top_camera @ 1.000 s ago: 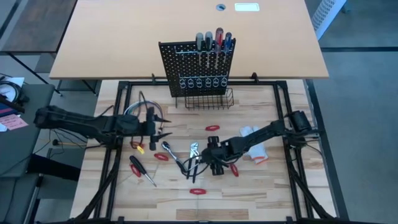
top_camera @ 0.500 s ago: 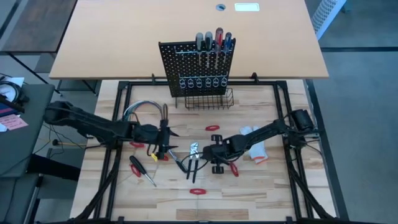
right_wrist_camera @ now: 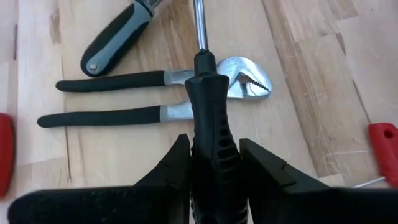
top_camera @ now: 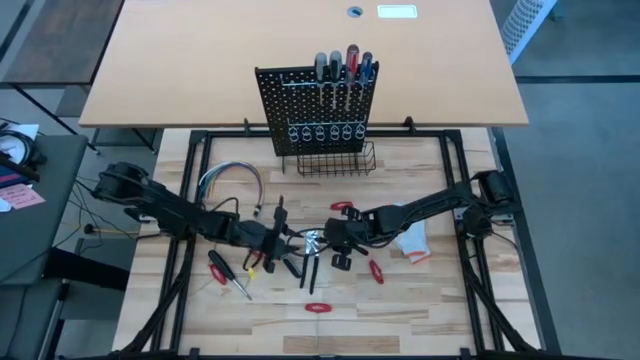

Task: Hang tools onto peg board
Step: Hang the black phillips screw onto the black pegboard

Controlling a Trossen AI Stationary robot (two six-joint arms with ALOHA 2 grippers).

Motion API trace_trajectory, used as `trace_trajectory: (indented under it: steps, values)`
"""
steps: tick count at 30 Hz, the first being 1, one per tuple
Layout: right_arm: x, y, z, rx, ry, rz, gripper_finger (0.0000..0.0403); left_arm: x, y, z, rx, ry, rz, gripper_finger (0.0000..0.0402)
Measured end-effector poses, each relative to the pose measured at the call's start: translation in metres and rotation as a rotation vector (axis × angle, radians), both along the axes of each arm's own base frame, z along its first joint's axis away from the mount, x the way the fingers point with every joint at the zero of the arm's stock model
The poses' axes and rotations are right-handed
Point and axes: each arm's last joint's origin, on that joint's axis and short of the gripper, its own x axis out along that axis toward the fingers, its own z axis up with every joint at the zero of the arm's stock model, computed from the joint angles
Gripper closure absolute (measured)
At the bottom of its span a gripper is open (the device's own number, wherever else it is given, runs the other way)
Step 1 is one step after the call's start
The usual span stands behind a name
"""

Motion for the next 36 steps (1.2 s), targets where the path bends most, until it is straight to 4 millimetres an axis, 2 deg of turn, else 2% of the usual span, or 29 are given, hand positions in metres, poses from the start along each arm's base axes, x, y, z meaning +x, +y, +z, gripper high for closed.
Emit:
trace_trajectory:
  steps: [12, 19, 24, 26, 32, 36]
  values:
    - [0.001, 0.001, 0.001, 0.005, -0.015, 0.003, 0.0305, 0.037, -0.01, -0.012, 0.101, 0.122, 0.105, 0.0322]
    - [0.001, 0.002, 0.0, 0.007, -0.012, 0.006, 0.0305, 0.043, -0.012, -0.007, 0.087, 0.133, 0.128, 0.0391]
    - [0.001, 0.002, 0.001, 0.007, -0.016, 0.007, 0.0305, 0.042, -0.012, -0.008, 0.046, 0.137, 0.143, 0.0397]
    - [0.001, 0.002, 0.001, 0.006, -0.017, 0.009, 0.0285, 0.042, -0.012, -0.009, 0.019, 0.145, 0.147, 0.0398]
    - [-0.001, 0.0, 0.0, -0.029, 0.007, 0.003, 0.0167, 0.033, -0.002, -0.014, -0.044, 0.168, 0.158, 0.0399]
    - [-0.01, 0.001, -0.005, -0.152, 0.098, -0.044, 0.0133, 0.019, 0.012, -0.008, -0.106, 0.113, 0.187, 0.04]
